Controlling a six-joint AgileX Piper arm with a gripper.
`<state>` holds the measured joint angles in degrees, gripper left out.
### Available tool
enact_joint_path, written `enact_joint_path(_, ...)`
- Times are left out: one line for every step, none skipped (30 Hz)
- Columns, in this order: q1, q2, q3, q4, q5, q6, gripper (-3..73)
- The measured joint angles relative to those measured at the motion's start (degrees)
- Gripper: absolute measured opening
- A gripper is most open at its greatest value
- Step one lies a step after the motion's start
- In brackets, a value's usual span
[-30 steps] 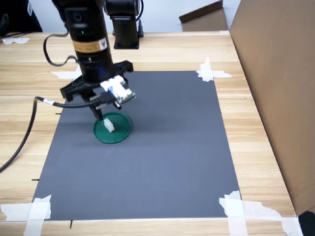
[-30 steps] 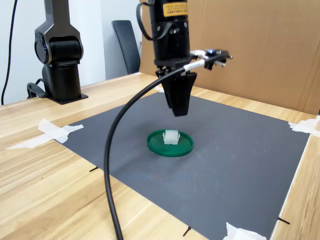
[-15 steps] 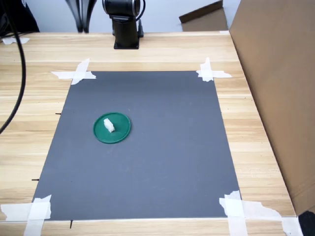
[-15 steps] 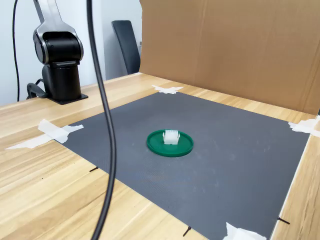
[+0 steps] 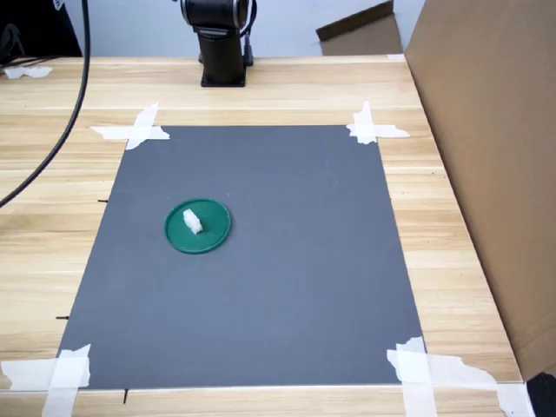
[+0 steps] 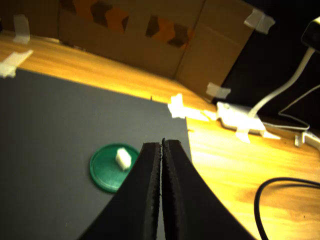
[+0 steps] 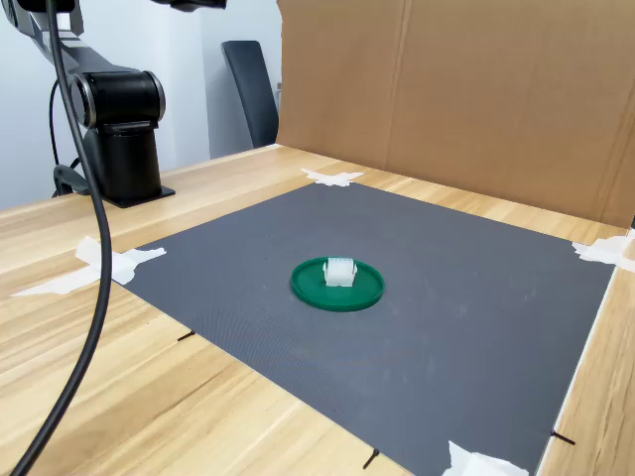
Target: Grasp a white terminal and put it in the green lid.
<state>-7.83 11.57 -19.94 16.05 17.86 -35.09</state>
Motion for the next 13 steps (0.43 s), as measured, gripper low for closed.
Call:
enact_joint_path(0.0, -0.9, 0.53, -0.42, 0.42, 0.0, -2.6)
enact_joint_path(0.0, -3.18, 1.84, -1.18, 1.46, 0.0, -2.6)
enact_joint_path(0.0, -5.74, 4.34, -2.37, 2.9, 0.0, -2.6)
enact_joint_path(0.0, -7.66, 6.51, -3.87, 4.27, 0.0, -2.6)
enact_joint_path(0.0, -8.15, 7.14, -4.27, 4.6, 0.0, -2.6)
enact_joint_path(0.0, -8.48, 7.55, -4.86, 4.9, 0.0, -2.6)
enact_joint_path(0.0, -9.26, 8.13, -5.24, 5.08, 0.0, -2.6)
enact_joint_path(0.0, -10.94, 10.35, -7.92, 5.36, 0.0, -2.6)
enact_joint_path(0.0, -11.92, 11.67, -8.99, 5.5, 0.0, -2.6)
enact_joint_path(0.0, -12.07, 12.89, -9.67, 5.56, 0.0, -2.6)
enact_joint_path(0.0, -12.12, 14.02, -9.77, 5.56, 0.0, -2.6)
enact_joint_path(0.0, -12.12, 14.28, -9.84, 5.56, 0.0, -2.6)
enact_joint_path(0.0, -12.12, 14.54, -9.83, 5.56, 0.0, -2.6)
